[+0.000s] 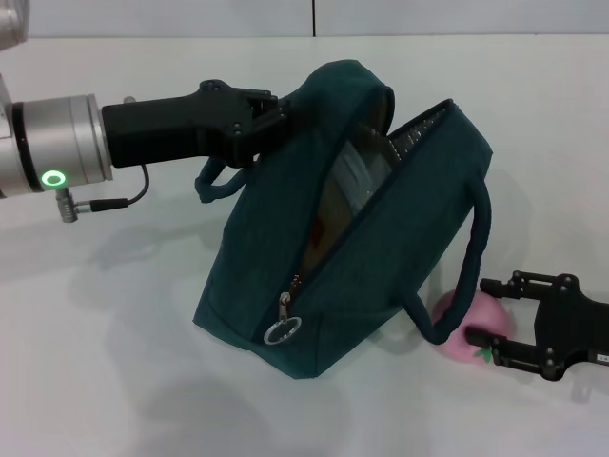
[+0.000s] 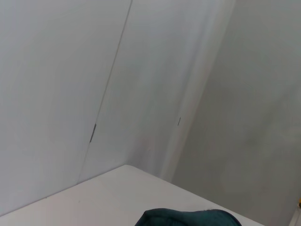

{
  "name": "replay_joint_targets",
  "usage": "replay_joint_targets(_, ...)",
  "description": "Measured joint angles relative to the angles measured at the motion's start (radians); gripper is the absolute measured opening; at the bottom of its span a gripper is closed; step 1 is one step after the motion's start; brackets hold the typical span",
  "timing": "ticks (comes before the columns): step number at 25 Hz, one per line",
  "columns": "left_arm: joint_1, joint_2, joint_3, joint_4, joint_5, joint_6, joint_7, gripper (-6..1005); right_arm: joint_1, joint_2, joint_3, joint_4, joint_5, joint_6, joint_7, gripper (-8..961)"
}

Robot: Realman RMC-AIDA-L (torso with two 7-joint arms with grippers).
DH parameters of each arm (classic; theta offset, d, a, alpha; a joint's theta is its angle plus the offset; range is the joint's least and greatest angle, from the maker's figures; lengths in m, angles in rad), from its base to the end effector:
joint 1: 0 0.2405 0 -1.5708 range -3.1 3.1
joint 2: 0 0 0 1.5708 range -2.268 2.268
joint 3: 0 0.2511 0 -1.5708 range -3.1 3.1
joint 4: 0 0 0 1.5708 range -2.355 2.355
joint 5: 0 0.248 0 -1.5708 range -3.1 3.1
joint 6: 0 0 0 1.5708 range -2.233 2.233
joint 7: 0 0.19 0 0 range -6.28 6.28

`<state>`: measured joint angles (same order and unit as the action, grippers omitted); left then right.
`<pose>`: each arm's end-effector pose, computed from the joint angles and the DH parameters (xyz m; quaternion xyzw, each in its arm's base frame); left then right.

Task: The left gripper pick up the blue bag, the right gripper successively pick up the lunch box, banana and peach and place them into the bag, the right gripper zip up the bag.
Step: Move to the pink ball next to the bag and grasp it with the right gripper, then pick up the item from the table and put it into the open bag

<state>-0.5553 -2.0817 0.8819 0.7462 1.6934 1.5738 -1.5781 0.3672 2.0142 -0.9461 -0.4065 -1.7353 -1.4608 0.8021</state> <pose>-0.1872 0.3943 -0.0221 -0.9127 -0.2154 -0.3367 0.0851 0.3261 0.3099 -0.0738 -0.9563 0.0902 0.2148 0.1765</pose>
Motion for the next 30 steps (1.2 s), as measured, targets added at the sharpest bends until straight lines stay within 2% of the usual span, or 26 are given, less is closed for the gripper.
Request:
replay_joint_targets(5,0.0,-0.001,0.002,0.0,0.0,0.0,0.0,41,0.002,-0.003,0.003,0.002,-0.001,-0.001,0.001,595)
replay_joint_targets(9,0.002,-0.001,0.003,0.0,0.001,0.0,0.0,41,-0.004,-0.004,0.012,-0.003,0.008,-0.027,0.001,390)
replay_joint_targets(11,0.005,-0.001,0.003,0.001,0.001,0.0,0.0,40,-0.011,-0.006,0.036,-0.01,0.011,-0.051,-0.002,351)
replay_joint_targets(14,0.007,-0.002,0.003,0.001,-0.001,0.001,0.0,40,-0.034,-0.01,0.125,-0.024,0.013,-0.112,-0.012,293)
replay_joint_targets(17,0.01,-0.001,0.003,0.001,-0.001,0.002,0.0,40,-0.061,-0.012,0.274,-0.033,0.013,-0.2,-0.042,234)
replay_joint_targets(23,0.013,-0.001,0.004,0.001,0.0,0.004,0.0,41,-0.063,-0.005,0.491,-0.016,0.047,-0.339,-0.06,174)
replay_joint_targets(27,0.012,-0.001,0.005,0.001,-0.002,0.005,0.0,41,-0.042,-0.002,0.506,0.008,0.187,-0.414,-0.05,146)
replay_joint_targets(30,0.009,-0.001,0.005,0.001,-0.004,0.005,0.0,41,0.012,-0.001,0.502,0.022,0.23,-0.462,-0.004,117)
